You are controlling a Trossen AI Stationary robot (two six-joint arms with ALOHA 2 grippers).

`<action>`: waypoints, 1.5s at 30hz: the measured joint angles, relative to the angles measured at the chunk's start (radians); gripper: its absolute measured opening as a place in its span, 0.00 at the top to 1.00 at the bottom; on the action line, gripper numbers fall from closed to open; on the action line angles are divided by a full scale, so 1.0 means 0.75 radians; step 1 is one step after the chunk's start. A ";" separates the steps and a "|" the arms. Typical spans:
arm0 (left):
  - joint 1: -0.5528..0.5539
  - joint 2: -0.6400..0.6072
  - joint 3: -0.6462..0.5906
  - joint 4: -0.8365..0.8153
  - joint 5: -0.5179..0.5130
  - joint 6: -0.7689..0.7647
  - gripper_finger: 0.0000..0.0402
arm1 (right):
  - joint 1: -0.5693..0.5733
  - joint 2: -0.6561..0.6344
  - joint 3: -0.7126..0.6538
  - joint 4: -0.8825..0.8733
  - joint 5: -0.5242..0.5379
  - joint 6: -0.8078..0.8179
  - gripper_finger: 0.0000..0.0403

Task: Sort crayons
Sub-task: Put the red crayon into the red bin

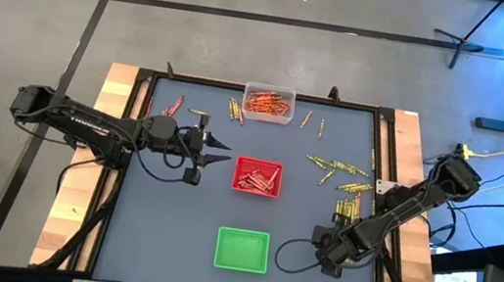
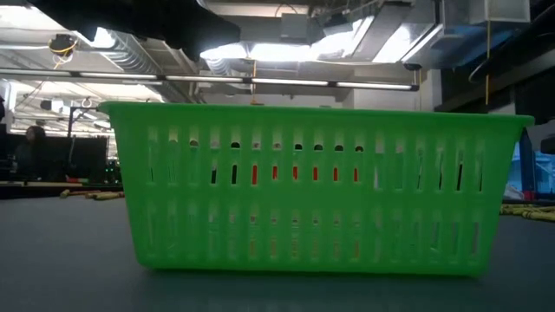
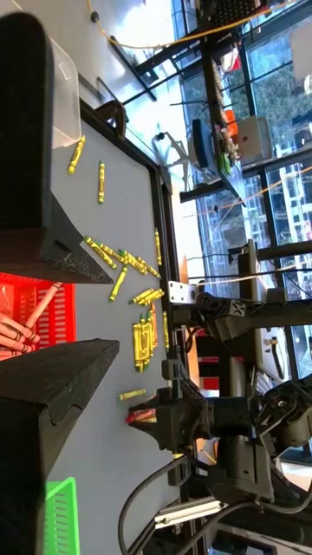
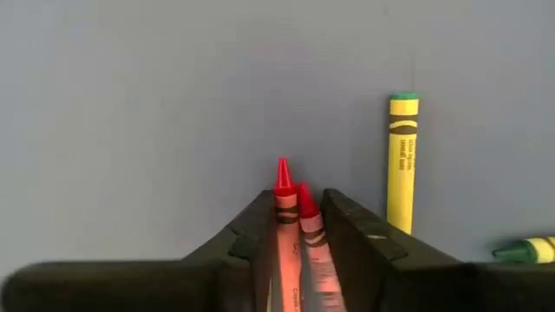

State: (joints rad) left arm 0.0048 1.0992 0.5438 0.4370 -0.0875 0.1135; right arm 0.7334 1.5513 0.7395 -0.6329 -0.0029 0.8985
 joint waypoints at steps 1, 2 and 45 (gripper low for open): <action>0.000 0.000 0.000 0.000 0.000 0.000 0.75 | 0.000 0.000 0.000 -0.002 0.002 -0.010 0.79; 0.000 0.000 0.000 0.000 0.000 0.000 0.75 | 0.000 0.000 0.000 -0.003 0.003 -0.017 0.82; 0.000 0.000 0.001 0.008 0.005 -0.010 0.75 | -0.070 -0.012 0.092 -0.167 -0.067 -0.049 0.63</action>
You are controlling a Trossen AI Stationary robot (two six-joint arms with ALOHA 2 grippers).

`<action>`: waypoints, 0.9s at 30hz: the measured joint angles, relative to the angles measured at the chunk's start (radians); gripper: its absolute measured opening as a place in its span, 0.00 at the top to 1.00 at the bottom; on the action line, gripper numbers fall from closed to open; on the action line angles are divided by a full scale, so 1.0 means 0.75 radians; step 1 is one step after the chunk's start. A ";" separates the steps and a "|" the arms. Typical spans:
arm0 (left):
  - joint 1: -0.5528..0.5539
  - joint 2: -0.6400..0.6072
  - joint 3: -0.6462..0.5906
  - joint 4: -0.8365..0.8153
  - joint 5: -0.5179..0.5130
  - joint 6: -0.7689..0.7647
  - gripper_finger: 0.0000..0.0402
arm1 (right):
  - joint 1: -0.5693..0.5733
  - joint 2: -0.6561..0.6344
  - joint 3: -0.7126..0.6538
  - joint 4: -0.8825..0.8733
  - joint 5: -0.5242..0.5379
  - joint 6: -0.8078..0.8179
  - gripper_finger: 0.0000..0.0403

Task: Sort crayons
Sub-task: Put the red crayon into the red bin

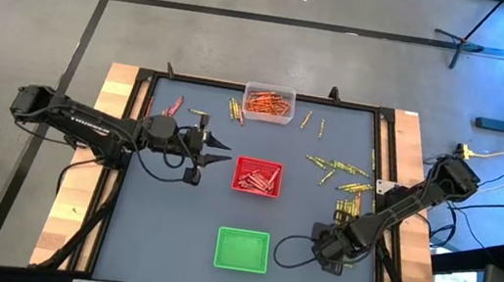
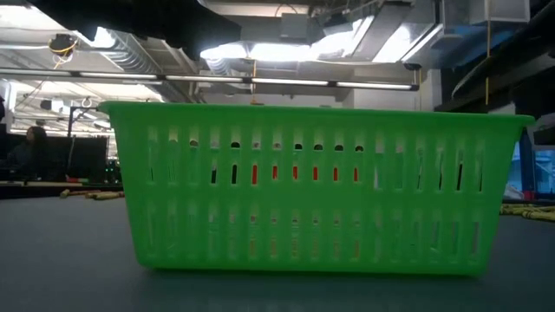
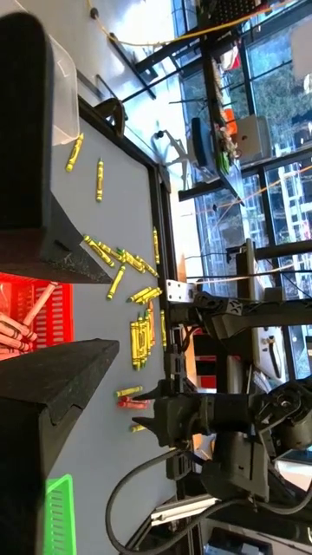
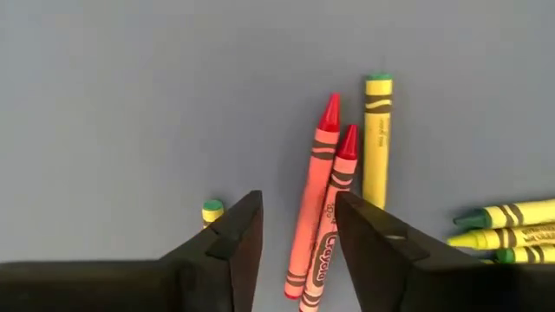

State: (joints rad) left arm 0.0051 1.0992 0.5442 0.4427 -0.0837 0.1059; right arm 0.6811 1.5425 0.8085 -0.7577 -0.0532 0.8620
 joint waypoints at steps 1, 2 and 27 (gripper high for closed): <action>0.000 0.000 0.000 0.000 0.000 0.000 0.75 | 0.000 0.000 0.000 0.002 0.000 -0.003 0.63; 0.000 0.000 0.000 0.000 0.000 0.000 0.75 | 0.000 0.000 0.000 0.001 -0.001 -0.003 0.63; 0.000 -0.001 0.000 -0.001 0.000 -0.001 0.75 | -0.001 0.047 -0.061 0.116 0.021 -0.021 0.79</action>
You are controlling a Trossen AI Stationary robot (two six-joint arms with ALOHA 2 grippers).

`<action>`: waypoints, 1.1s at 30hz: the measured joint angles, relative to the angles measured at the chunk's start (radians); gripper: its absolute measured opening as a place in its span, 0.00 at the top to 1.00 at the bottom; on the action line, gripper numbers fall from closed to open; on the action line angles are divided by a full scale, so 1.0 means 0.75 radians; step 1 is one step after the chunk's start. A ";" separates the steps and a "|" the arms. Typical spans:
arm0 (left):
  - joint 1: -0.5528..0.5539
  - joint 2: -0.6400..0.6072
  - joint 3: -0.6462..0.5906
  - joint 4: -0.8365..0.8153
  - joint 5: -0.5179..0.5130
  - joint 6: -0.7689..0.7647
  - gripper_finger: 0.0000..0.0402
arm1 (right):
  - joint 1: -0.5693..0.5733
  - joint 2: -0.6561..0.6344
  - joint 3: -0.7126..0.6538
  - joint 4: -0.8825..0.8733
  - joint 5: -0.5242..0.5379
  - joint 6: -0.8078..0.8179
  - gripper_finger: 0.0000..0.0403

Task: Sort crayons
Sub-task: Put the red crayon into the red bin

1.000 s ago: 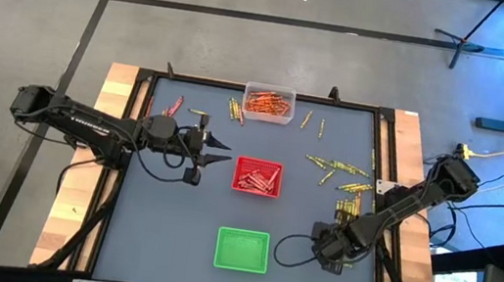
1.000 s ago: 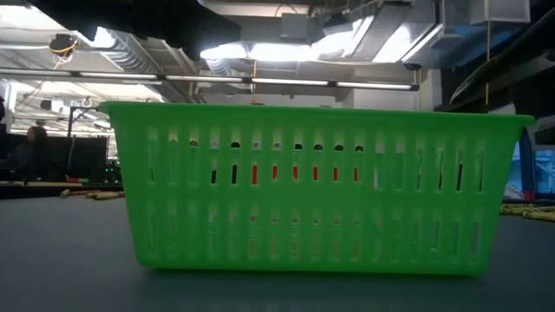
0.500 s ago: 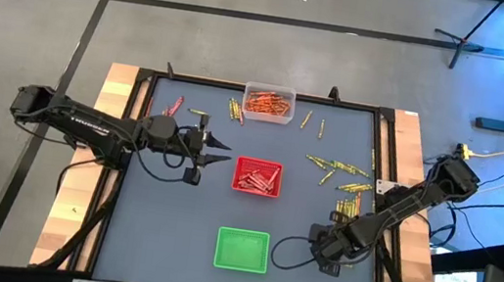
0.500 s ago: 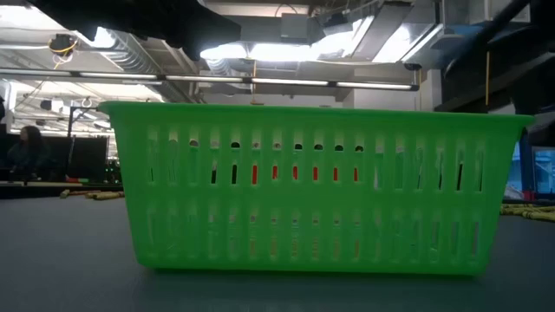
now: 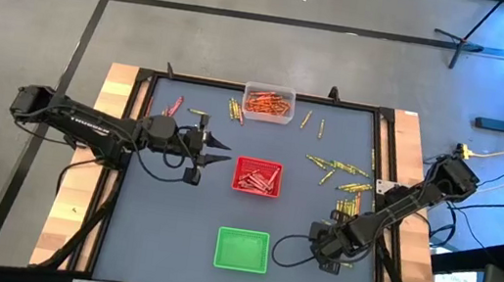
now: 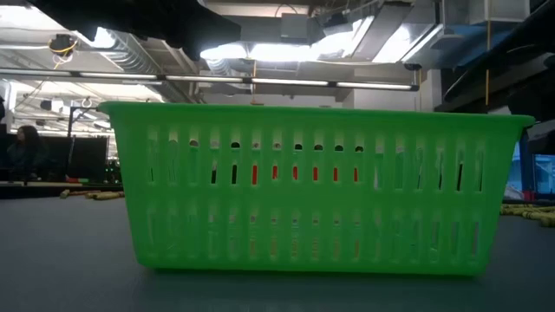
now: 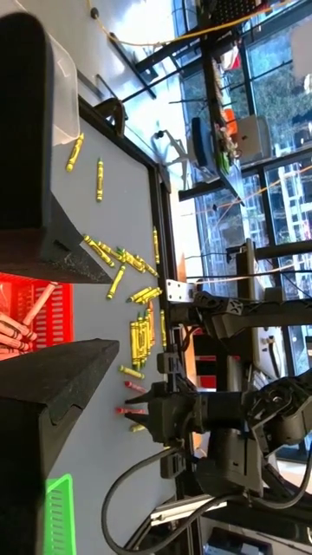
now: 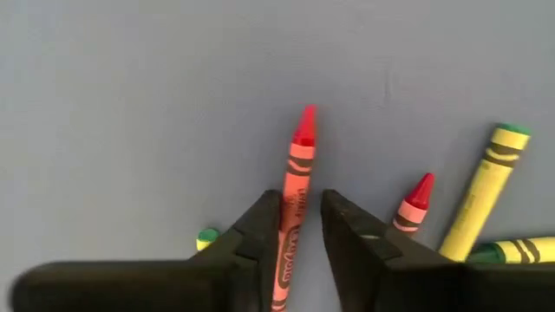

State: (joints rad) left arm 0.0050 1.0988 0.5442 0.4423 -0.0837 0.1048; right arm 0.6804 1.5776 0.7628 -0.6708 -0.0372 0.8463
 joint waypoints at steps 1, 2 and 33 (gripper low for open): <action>0.000 0.000 0.000 0.000 0.000 0.000 0.75 | 0.000 0.000 0.000 0.002 0.000 -0.007 0.82; 0.000 0.000 0.000 0.000 0.000 0.000 0.75 | 0.000 0.001 0.000 0.004 0.001 -0.012 0.85; -0.028 0.000 0.000 0.000 0.000 0.001 0.75 | -0.507 0.006 0.419 -0.090 0.311 -0.866 0.95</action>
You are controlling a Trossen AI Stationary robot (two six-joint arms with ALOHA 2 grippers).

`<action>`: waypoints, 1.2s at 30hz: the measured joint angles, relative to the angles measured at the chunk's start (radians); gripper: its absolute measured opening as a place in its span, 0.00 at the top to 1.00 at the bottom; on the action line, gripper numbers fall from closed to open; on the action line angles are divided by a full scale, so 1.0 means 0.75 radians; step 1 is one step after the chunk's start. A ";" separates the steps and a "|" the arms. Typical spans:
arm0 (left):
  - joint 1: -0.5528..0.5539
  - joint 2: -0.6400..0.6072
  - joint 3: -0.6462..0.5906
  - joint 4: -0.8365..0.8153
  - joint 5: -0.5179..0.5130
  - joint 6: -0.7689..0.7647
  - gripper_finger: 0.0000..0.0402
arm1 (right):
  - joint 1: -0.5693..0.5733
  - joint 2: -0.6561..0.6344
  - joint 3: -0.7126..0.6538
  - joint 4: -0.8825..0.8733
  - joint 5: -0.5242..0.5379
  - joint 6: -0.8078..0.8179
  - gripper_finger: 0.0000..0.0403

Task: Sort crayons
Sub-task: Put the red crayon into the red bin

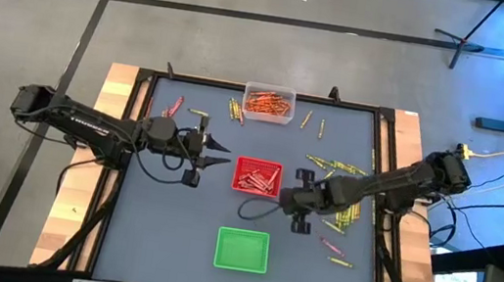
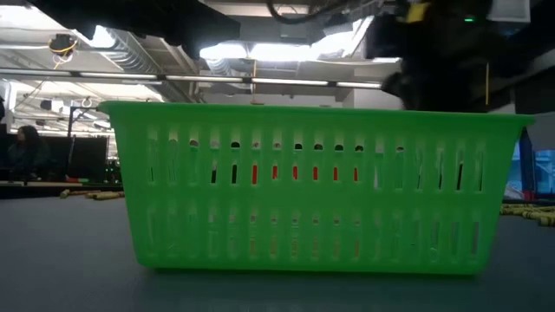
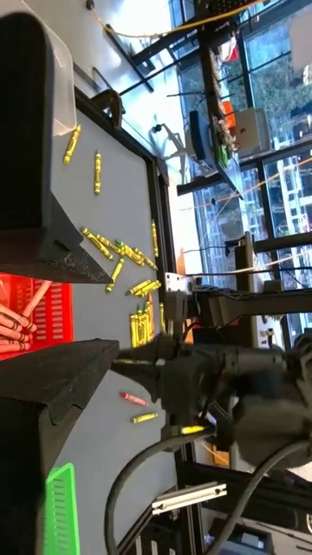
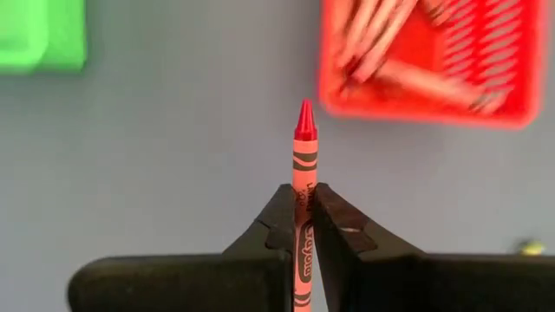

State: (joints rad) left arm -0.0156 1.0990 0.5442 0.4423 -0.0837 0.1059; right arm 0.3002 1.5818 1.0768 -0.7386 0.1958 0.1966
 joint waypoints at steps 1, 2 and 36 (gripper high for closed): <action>-0.001 0.000 0.000 0.000 0.000 0.000 0.75 | -0.018 0.000 0.010 0.016 0.008 -0.029 0.95; -0.001 0.000 0.000 -0.001 0.000 0.000 0.75 | -0.038 0.000 0.021 0.042 0.011 -0.059 0.95; -0.001 0.000 0.002 -0.005 0.000 -0.024 0.75 | -0.248 0.112 0.139 0.217 -0.146 -0.234 0.63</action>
State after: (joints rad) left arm -0.0166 1.0992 0.5453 0.4386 -0.0837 0.0880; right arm 0.1145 1.6654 1.1807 -0.5759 0.0861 0.0211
